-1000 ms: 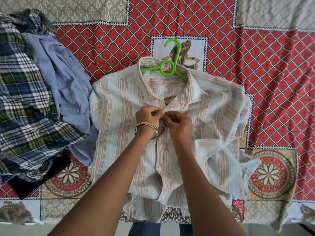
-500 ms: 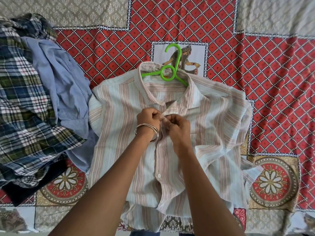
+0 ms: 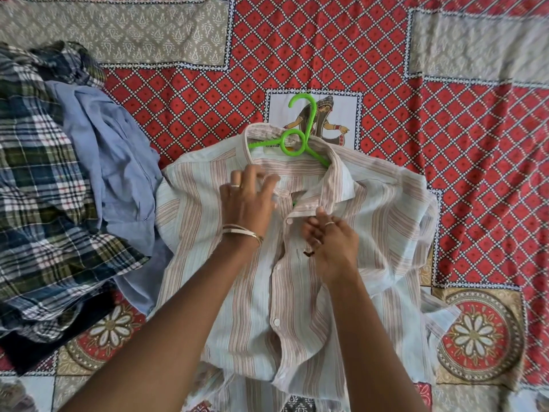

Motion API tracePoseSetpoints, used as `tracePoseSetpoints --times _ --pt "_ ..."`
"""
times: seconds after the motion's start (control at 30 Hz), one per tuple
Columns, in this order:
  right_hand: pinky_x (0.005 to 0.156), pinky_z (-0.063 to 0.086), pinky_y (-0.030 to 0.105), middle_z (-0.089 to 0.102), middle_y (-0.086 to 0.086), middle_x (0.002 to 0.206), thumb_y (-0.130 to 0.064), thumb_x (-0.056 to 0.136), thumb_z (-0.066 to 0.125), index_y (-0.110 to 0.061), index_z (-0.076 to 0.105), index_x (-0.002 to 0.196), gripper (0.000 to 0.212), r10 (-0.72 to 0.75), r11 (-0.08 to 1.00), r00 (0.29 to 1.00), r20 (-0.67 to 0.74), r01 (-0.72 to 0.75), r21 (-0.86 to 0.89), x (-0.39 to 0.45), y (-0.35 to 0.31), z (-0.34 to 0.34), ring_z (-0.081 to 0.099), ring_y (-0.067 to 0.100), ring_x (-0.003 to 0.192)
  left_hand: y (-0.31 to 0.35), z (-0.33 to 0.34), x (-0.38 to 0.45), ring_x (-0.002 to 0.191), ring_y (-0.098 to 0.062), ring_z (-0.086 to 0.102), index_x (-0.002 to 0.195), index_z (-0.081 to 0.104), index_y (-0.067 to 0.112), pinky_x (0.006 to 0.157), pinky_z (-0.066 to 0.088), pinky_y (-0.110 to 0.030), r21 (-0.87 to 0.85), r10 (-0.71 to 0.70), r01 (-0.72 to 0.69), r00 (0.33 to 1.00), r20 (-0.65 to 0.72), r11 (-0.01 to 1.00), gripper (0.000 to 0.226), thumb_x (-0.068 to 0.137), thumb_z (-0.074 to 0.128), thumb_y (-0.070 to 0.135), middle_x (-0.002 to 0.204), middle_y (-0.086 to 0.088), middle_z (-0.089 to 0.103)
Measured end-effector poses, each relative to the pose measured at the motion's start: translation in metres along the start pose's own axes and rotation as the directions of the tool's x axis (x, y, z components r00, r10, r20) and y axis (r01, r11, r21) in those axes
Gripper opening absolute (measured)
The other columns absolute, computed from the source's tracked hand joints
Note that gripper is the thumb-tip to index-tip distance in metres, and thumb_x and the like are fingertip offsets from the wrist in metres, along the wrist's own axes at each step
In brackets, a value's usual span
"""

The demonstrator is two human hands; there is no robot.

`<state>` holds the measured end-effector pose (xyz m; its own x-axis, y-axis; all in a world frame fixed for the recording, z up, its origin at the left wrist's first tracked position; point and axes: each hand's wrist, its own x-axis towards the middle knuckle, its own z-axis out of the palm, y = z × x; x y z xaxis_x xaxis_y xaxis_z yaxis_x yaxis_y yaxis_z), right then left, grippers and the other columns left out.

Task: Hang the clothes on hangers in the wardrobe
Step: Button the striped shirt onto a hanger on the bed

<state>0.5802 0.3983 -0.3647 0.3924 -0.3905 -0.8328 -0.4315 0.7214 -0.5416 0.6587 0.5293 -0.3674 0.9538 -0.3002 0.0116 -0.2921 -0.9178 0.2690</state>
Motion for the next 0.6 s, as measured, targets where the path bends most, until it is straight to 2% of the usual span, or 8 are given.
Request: tracePoseSetpoints --times 0.1,0.17,0.27,0.33,0.4,0.47,0.53,0.6 --pt "0.057 0.052 0.023 0.059 0.005 0.072 -0.008 0.090 0.065 -0.003 0.058 0.095 0.011 -0.160 0.986 0.984 -0.082 0.156 -0.050 -0.001 0.001 0.005 0.057 0.012 0.061 -0.002 0.002 0.017 0.100 -0.023 0.042 0.077 0.074 0.022 0.078 0.029 -0.040 0.126 0.168 -0.178 0.982 0.084 0.976 0.018 0.061 0.082 0.022 0.101 0.003 0.064" --pt "0.061 0.051 0.026 0.060 0.000 0.066 -0.012 0.088 0.069 -0.004 0.065 0.088 0.009 -0.283 0.945 0.955 -0.092 0.261 -0.195 -0.001 0.000 0.009 0.056 0.011 0.060 -0.002 -0.003 0.028 0.106 -0.023 0.046 0.079 0.076 0.024 0.083 0.023 -0.040 0.139 0.191 -0.217 0.965 0.179 0.966 0.007 0.072 0.077 0.028 0.096 0.007 0.064" --pt "0.062 0.050 0.026 0.064 -0.003 0.065 -0.018 0.084 0.074 -0.006 0.071 0.088 0.012 -0.390 0.850 0.920 -0.026 0.349 -0.394 -0.003 -0.003 0.017 0.056 0.007 0.056 0.000 -0.011 0.040 0.121 -0.020 0.039 0.100 0.072 0.030 0.087 0.016 -0.040 0.057 0.026 -0.048 0.942 0.335 0.997 0.022 0.090 0.056 0.041 0.106 0.010 0.066" --pt "0.067 0.055 0.028 0.071 0.002 0.077 -0.021 0.084 0.074 -0.006 0.073 0.100 0.022 -0.434 0.788 0.900 0.032 0.397 -0.471 -0.004 -0.008 0.026 0.063 0.009 0.063 -0.001 -0.015 0.049 0.123 -0.020 0.039 0.102 0.072 0.034 0.090 0.020 -0.040 -0.053 -0.035 0.055 0.944 0.327 0.997 0.020 0.088 0.060 0.042 0.103 0.007 0.069" --pt "0.078 0.057 0.034 0.073 0.006 0.088 -0.021 0.086 0.072 -0.005 0.072 0.107 0.027 -0.470 0.723 0.879 0.082 0.437 -0.535 -0.004 -0.013 0.038 0.069 0.018 0.077 0.001 -0.021 0.059 0.122 -0.018 0.042 0.098 0.073 0.032 0.090 0.022 -0.039 -0.164 -0.077 0.135 0.945 0.319 0.977 0.016 0.085 0.066 0.039 0.097 0.007 0.071" --pt "0.081 0.057 0.035 0.073 0.006 0.088 -0.019 0.086 0.072 -0.005 0.073 0.106 0.025 -0.490 0.671 0.862 0.131 0.469 -0.574 -0.003 -0.017 0.049 0.069 0.019 0.080 0.004 -0.024 0.066 0.115 -0.014 0.050 0.094 0.072 0.029 0.088 0.022 -0.037 -0.236 -0.118 0.201 0.938 0.325 0.951 0.013 0.083 0.069 0.035 0.093 0.007 0.072" --pt "0.076 0.056 0.038 0.073 0.005 0.077 -0.019 0.085 0.073 -0.007 0.076 0.098 0.018 -0.514 0.600 0.842 0.164 0.490 -0.632 -0.003 -0.019 0.058 0.068 0.018 0.073 0.007 -0.026 0.070 0.099 -0.010 0.061 0.085 0.071 0.028 0.088 0.025 -0.034 -0.286 -0.178 0.294 0.912 0.370 0.912 0.008 0.079 0.074 0.033 0.086 0.010 0.073" --pt "0.069 0.054 0.042 0.070 0.007 0.066 -0.018 0.084 0.073 -0.007 0.075 0.083 0.011 -0.565 0.539 0.809 0.165 0.513 -0.668 -0.005 -0.020 0.066 0.065 0.024 0.065 0.005 -0.026 0.074 0.084 -0.009 0.066 0.065 0.069 0.033 0.096 0.037 -0.039 -0.364 -0.208 0.376 0.882 0.422 0.852 0.013 0.073 0.079 0.031 0.073 0.015 0.071"
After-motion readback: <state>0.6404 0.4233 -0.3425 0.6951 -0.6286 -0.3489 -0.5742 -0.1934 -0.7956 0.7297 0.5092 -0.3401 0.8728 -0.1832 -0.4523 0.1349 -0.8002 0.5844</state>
